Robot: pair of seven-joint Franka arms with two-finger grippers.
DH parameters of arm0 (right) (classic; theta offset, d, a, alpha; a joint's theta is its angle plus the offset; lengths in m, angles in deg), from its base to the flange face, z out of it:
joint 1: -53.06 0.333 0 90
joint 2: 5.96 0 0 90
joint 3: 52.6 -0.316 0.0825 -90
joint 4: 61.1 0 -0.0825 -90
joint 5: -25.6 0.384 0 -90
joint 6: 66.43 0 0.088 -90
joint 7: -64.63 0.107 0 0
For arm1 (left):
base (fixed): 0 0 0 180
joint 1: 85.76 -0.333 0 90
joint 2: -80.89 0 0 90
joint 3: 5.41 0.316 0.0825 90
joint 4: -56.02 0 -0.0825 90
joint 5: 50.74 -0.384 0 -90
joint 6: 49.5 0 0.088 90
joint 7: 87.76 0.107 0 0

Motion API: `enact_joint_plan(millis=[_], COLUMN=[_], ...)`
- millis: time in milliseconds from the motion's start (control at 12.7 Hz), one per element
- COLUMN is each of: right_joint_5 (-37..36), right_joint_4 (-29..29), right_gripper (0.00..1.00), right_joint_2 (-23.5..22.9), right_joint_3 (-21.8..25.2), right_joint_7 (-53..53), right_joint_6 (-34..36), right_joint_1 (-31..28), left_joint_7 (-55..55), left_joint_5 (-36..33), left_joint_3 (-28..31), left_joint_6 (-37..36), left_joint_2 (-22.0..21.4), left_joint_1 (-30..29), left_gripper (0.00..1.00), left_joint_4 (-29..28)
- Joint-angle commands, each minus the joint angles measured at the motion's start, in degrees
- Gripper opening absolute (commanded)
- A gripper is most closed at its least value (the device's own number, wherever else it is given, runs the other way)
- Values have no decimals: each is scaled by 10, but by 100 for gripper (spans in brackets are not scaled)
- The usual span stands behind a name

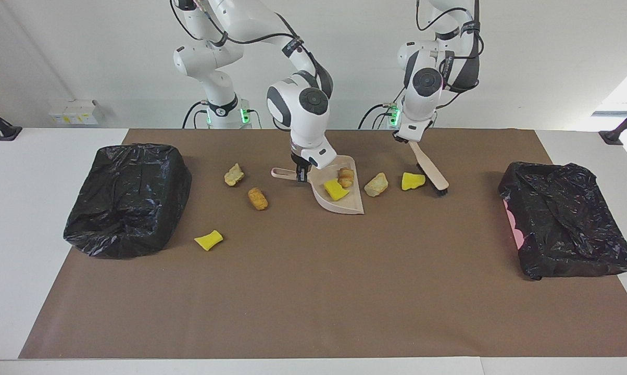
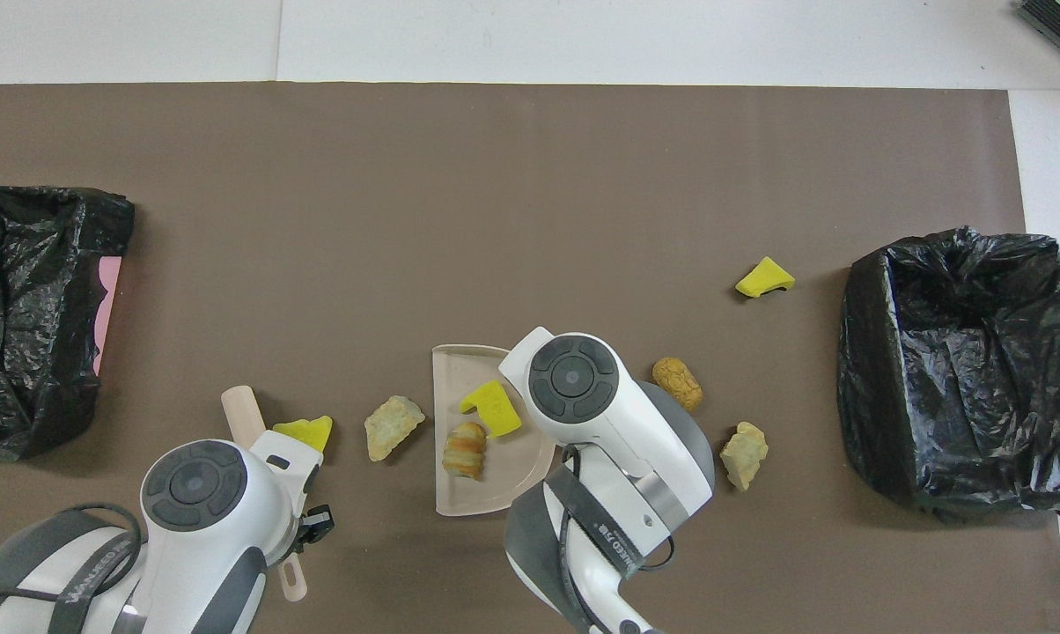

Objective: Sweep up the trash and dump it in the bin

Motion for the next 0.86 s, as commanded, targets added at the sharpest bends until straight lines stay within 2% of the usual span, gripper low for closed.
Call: enact_joint_plan(millis=[0, 236, 393, 785], right_joint_5=[-11, -11, -11, -12], right_joint_4=[30, 50, 50, 42], right_gripper=[0, 0, 0, 0], right_joint_2=[-36, -56, -57, -51], right_joint_3=[-2, -2, -2, 0], right_joint_7=[59, 96, 96, 89], right_joint_6=[-10, -11, -11, -1], right_joint_1=[24, 41, 41, 25], left_joint_7=[0, 24, 57, 51], left_joint_5=[20, 20, 20, 16], left_joint_3=[0, -21, -52, -92], left_joint_6=[83, 90, 92, 80], left_joint_2=[56, 79, 78, 80], left_joint_1=[48, 56, 56, 60], left_gripper=[0, 0, 0, 0], left_joint_4=[3, 37, 44, 77])
